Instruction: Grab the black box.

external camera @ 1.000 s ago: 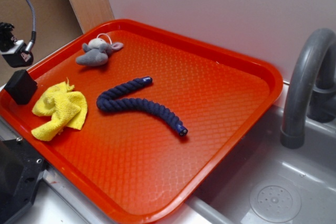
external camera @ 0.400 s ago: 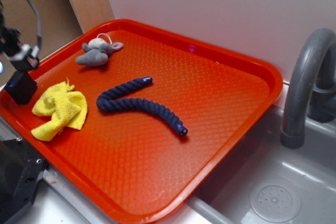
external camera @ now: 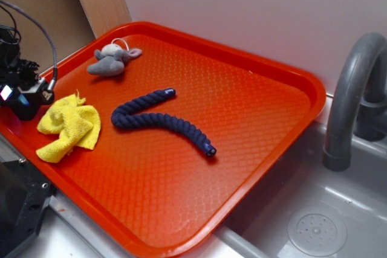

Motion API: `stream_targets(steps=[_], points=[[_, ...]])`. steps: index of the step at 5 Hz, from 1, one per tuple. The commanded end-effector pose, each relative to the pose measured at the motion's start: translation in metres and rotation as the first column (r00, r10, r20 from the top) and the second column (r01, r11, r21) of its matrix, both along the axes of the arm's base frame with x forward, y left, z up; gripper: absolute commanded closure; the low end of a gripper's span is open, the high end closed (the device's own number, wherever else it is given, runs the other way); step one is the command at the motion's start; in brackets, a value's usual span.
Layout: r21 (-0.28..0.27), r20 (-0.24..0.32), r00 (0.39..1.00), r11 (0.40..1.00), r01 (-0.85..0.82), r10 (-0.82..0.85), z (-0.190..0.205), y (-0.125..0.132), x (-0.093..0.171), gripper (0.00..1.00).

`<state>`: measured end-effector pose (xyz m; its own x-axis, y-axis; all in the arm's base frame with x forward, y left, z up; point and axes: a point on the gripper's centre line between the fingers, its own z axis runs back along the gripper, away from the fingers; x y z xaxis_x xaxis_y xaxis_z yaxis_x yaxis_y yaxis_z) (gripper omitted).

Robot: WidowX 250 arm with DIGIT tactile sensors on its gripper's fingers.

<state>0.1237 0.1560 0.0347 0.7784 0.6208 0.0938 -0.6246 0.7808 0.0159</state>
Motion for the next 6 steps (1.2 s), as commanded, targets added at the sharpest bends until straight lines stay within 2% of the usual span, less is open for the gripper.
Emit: stream_targets(steps=[1,2,4,5,6], points=[[-0.012,-0.007,0.977,0.977,0.213,-0.213,0.066,-0.043,0.024,1.0],[0.119,-0.044,0.942,0.934,0.336,-0.333,0.112,-0.102,0.044,1.0],[0.137,-0.104,0.845,0.834,0.534,-0.524,0.209,-0.174,0.057,1.0],[0.125,-0.1,0.844,0.835,0.535,-0.526,0.228,-0.178,0.055,1.0],[0.122,-0.121,0.854,0.846,0.519,-0.506,0.22,-0.176,0.053,1.0]])
